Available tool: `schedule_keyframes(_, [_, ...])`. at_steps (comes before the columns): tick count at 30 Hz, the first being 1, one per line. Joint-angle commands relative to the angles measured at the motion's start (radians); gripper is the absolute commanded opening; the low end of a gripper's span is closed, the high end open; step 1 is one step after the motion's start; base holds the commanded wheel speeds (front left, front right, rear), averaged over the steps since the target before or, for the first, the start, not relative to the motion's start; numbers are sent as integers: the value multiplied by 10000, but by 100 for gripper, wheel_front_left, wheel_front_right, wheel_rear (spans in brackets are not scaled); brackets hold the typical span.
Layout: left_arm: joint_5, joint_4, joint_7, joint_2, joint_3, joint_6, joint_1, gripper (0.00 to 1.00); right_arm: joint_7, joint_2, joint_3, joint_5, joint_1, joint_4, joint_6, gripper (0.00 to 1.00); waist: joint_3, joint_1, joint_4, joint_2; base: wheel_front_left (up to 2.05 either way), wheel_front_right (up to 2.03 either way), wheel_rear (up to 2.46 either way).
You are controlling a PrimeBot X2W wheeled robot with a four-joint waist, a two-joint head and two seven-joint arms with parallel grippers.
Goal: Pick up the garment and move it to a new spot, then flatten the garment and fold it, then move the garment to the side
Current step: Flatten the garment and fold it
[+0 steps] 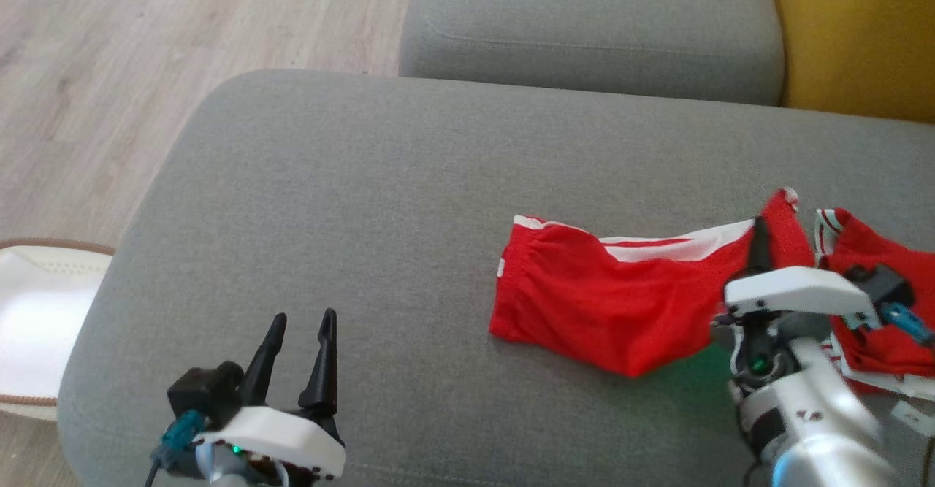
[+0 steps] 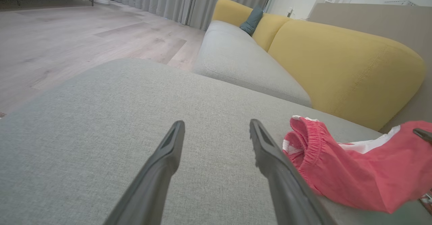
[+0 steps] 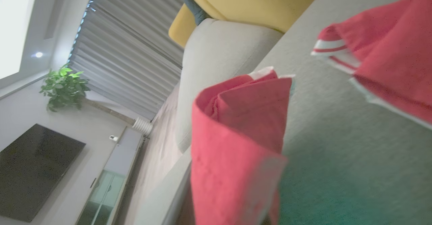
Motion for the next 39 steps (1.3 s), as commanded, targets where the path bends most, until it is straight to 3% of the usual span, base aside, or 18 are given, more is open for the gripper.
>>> schedule_keyframes(1, [91,-340,-124,22,379,48,-296,100,-31,115,566,230,67,-587,-9,0,-45,0,59,0,0,0,0])
schedule_keyframes(10, [84,-311,-124,22,421,59,-168,100,-82,116,3412,1778,1031,-2999,-9,0,-228,0,381,0,0,0,0])
schedule_keyframes(19, [82,-284,-124,22,333,85,-141,100,-211,116,5088,2542,864,-3408,-9,0,-220,0,963,0,0,0,0])
schedule_keyframes(26, [107,-202,-124,22,377,73,-79,100,-234,116,6024,2658,737,-2968,-9,0,-210,0,1317,0,0,0,0])
schedule_keyframes(27, [103,-193,-124,22,380,79,-71,100,-235,116,6124,2603,696,-2816,-9,11,-210,0,1352,0,0,0,0])
schedule_keyframes(28, [100,-185,-124,22,380,83,-63,100,-236,116,6140,2476,644,-2686,-9,94,-205,0,1386,0,0,0,0])
schedule_keyframes(29, [96,-179,-124,22,373,84,-60,100,-237,116,6135,2423,630,-2591,-9,100,-198,0,1420,0,0,0,0])
schedule_keyframes(39, [9,-168,-124,22,295,108,-88,100,-136,116,7793,1889,524,-2123,-9,100,-33,0,1565,0,0,0,0])
